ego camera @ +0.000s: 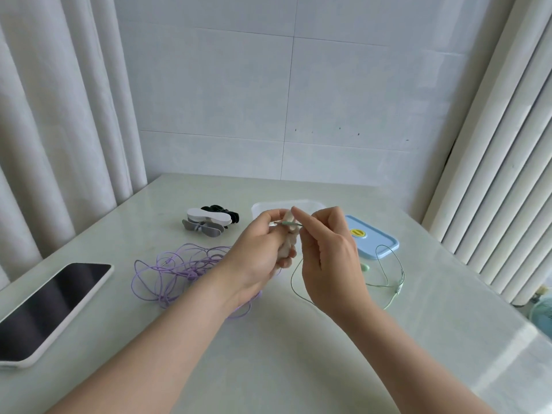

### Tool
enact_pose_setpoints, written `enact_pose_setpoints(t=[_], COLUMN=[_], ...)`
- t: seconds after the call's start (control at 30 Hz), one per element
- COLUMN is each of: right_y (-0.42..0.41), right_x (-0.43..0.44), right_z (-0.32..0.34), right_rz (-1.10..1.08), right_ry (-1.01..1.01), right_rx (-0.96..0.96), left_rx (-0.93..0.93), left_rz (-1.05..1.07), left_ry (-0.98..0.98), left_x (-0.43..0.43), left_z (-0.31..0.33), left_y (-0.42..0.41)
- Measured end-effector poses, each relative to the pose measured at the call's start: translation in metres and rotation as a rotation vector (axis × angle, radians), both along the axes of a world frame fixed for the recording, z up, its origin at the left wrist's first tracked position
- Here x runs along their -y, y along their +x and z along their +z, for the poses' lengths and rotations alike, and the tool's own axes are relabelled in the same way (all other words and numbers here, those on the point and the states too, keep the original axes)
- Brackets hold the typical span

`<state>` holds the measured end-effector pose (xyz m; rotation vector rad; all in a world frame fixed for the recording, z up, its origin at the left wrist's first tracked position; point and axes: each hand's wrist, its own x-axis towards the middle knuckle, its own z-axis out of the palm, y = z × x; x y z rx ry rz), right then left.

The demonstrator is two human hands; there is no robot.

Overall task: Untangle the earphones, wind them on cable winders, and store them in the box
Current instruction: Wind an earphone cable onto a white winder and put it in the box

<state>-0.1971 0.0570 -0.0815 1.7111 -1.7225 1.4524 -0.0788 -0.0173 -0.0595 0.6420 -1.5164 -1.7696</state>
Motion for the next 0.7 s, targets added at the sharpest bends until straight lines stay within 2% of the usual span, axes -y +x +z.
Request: enact_pose_setpoints(t=[0.17, 0.27, 0.5, 0.6, 0.7], right_y=[-0.002, -0.005, -0.007, -0.002, -0.002], right_x=[-0.003, -0.005, -0.007, -0.008, -0.008], right_z=[0.006, 0.010, 0.008, 0.007, 0.009], right_rz=[-0.012, 0.010, 0.058, 0.046, 0.040], right_ry=[-0.086, -0.067, 0.068, 0.038, 0.014], right_rx=[0.156, 0.262, 0.158, 0.132, 0.183], left_rx=[-0.063, -0.082, -0.136, -0.161, -0.153], left_rz=[-0.115, -0.128, -0.085, -0.086, -0.113], left_ry=[0.002, 0.006, 0.079, 0.104, 0.071], left_x=[0.001, 0.006, 0.007, 0.009, 0.012], left_z=[0.005, 0.003, 0.006, 0.004, 0.001], left_y=[0.003, 0.004, 0.007, 0.006, 0.005])
